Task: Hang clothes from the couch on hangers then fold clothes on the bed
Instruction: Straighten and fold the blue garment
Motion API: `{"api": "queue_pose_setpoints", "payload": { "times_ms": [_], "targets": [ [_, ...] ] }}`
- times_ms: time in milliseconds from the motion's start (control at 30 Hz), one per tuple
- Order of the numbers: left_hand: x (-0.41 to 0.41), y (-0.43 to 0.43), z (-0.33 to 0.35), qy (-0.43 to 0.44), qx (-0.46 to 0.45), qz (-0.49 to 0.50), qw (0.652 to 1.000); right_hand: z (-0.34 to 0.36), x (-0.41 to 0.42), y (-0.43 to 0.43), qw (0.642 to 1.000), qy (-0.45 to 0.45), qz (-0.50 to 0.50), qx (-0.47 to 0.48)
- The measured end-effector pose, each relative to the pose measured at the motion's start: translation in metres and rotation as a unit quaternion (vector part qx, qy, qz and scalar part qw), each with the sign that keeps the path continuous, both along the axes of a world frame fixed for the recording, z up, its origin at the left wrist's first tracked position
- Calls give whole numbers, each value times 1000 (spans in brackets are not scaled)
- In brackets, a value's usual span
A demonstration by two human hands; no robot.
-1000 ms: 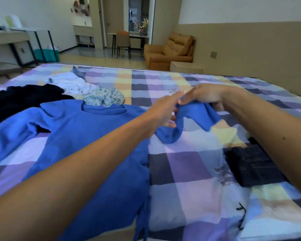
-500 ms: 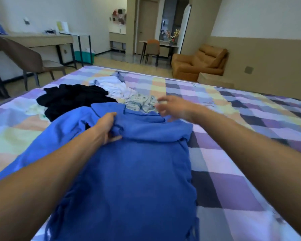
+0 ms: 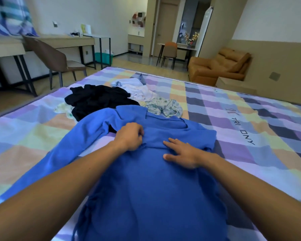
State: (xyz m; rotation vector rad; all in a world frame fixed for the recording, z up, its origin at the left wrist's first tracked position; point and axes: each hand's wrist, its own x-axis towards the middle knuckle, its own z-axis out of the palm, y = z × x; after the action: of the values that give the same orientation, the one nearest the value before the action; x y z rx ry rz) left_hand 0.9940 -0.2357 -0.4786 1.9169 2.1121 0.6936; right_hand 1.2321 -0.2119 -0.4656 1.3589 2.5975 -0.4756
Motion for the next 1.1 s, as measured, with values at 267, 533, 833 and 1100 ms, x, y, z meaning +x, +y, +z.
{"api": "queue_pose_setpoints", "payload": {
  "times_ms": [267, 533, 833, 1100],
  "targets": [
    [-89, -43, -12, 24, 199, 117, 973, 3, -24, 4, 995, 84, -39, 33],
    [-181, -88, -8, 14, -122, 179, 976, 5, -111, -3, 978, 205, -40, 2],
    [-275, -108, 81, -111, 66, 90, 988, 25, -166, 3, 932, 345, -109, -7],
    [-328, -132, 66, 103, -192, 106, 970, 14, -215, -19, 943, 316, -18, 104]
  ]
}}
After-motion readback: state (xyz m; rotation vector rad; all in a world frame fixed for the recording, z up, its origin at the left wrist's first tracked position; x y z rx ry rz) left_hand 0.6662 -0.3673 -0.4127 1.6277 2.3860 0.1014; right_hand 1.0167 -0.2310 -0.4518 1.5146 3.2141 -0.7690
